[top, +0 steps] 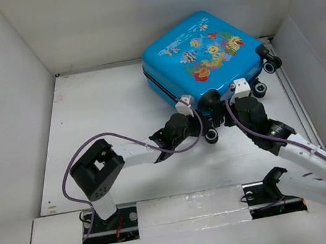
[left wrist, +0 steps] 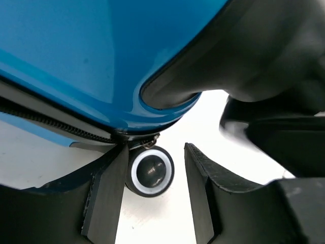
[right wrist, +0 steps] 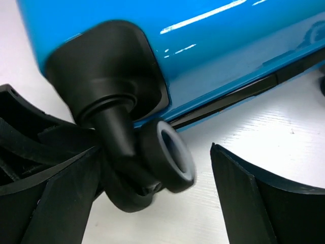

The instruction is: Pack the luggage

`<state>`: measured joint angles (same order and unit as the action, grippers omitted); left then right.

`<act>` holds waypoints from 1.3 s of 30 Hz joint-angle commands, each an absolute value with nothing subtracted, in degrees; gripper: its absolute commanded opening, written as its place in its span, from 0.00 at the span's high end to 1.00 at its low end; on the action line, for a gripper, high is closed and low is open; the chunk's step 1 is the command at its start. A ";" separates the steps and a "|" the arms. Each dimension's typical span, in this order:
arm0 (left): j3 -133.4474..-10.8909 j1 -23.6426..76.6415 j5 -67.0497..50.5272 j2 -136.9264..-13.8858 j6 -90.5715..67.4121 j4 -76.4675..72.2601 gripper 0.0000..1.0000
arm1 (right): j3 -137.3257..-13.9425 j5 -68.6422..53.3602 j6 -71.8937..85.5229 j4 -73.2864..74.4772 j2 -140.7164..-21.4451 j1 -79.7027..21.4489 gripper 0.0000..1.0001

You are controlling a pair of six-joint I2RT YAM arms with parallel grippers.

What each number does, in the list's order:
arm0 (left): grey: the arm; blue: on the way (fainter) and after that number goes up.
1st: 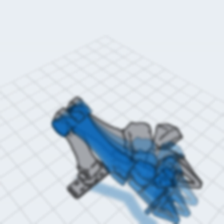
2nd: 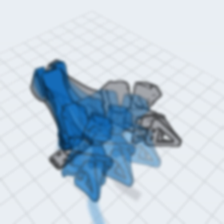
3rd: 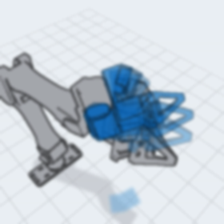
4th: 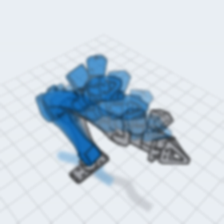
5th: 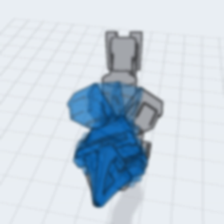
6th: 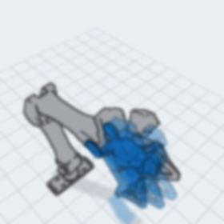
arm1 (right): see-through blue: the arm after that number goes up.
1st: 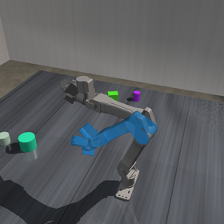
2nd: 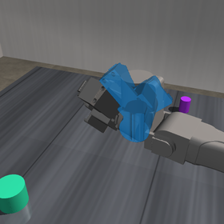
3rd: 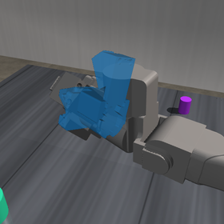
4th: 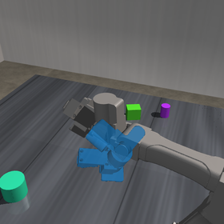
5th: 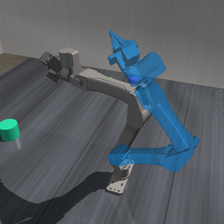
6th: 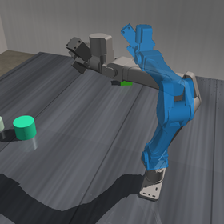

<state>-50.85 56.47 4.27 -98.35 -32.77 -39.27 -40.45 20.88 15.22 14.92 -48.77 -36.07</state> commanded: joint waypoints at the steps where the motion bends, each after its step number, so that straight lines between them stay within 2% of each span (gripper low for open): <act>1: -53.96 56.51 4.39 -100.10 -31.11 -43.15 0.56 | -41.92 9.44 11.60 9.86 -51.06 -29.82 0.08; 5: -53.96 56.51 6.75 -100.63 -31.11 -43.15 0.55 | -42.54 3.36 10.28 6.34 -53.61 -25.77 0.09; 6: -54.57 57.04 7.29 -101.24 -31.11 -43.15 0.55 | -42.54 1.51 9.76 6.33 -54.40 -24.97 0.15; 9: -55.10 57.04 10.28 -101.87 -31.11 -43.68 0.55 | -43.42 -5.94 8.00 5.19 -57.82 -23.73 0.23; 10: -55.11 57.56 10.81 -102.39 -31.11 -44.29 0.55 | -43.42 -7.54 8.00 5.19 -59.05 -23.73 0.31; 12: -55.11 57.57 11.85 -102.91 -31.11 -44.91 0.55 | -43.42 -11.23 7.48 3.43 -59.59 -23.73 0.36; 14: -55.63 57.57 12.39 -103.45 -31.90 -45.78 0.55 | -42.80 -12.56 7.47 2.90 -60.21 -23.73 0.52; 16: -55.11 57.57 13.97 -103.97 -33.57 -47.19 0.55 | -42.11 -14.23 7.47 1.59 -60.21 -23.21 0.60; 17: -55.11 57.57 13.97 -103.97 -33.57 -48.94 0.55 | -42.10 -14.24 7.47 1.58 -60.73 -23.20 0.72; 18: -55.11 57.57 14.93 -103.97 -34.18 -49.65 0.55 | -41.58 -15.11 7.47 0.97 -60.73 -23.20 0.78; 22: -55.63 59.41 23.79 -104.50 -34.19 -49.66 0.55 | -41.04 -19.06 7.47 0.27 -60.12 -23.20 0.94; 25: -55.63 59.41 29.25 -104.50 -34.98 -49.66 0.57 | -39.81 -20.30 8.52 -0.26 -58.71 -23.20 0.99; 29: -55.63 59.41 35.75 -104.50 -35.60 -49.66 0.77 | -38.58 -20.92 8.53 -0.79 -55.90 -23.20 1.00; 30: -55.63 59.41 36.73 -104.50 -35.60 -49.66 0.84 | -37.97 -20.92 9.05 -0.79 -55.90 -23.20 1.00; 31: -55.63 59.41 37.61 -104.50 -35.60 -49.66 0.97 | -37.97 -20.92 9.05 -0.79 -55.29 -23.20 1.00; 32: -55.63 59.41 38.14 -104.50 -34.99 -49.66 1.00 | -37.45 -20.92 9.05 -0.79 -55.28 -23.20 1.00; 39: -50.81 58.27 40.69 -102.22 -31.03 -49.04 1.00 | -36.91 -16.62 9.05 -0.27 -54.23 -23.20 1.00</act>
<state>-52.23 61.80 28.84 -105.30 -34.46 -44.18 -37.30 -14.04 7.99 1.69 -56.62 -22.22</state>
